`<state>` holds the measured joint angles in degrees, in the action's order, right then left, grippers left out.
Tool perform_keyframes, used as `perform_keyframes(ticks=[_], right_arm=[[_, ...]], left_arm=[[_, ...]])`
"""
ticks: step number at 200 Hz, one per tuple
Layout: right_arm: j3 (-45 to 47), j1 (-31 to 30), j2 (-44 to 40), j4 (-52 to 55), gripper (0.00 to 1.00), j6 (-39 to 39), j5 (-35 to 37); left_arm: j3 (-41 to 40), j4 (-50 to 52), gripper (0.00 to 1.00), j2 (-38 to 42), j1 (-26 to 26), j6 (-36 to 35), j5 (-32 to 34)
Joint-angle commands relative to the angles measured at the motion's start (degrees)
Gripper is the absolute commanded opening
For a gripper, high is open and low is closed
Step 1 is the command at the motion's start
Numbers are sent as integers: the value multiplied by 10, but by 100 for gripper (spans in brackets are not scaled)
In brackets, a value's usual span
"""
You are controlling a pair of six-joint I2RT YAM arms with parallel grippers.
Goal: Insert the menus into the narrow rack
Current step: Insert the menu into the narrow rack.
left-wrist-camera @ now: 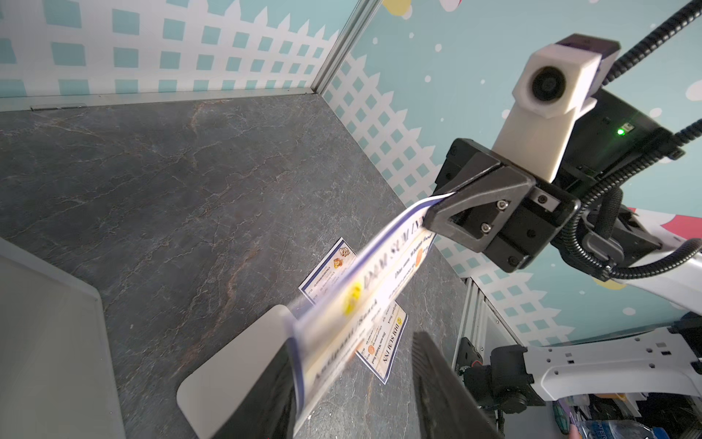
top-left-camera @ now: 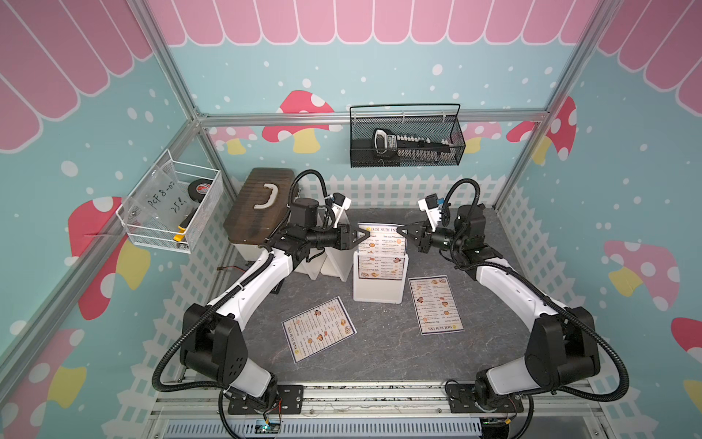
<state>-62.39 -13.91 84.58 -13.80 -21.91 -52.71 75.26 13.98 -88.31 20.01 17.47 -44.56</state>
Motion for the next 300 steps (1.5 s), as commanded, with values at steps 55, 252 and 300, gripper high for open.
perform_keyframes(ticks=[55,252,300], right_arm=[[15,-3,-16,-16,0,1,-31],[72,-8,-40,-27,3,3,5],[67,-9,-26,-42,5,-10,1]], left_arm=[[-5,7,47,0,9,-21,18],[-40,-7,47,19,19,-14,35],[-44,-8,47,21,19,-12,52]])
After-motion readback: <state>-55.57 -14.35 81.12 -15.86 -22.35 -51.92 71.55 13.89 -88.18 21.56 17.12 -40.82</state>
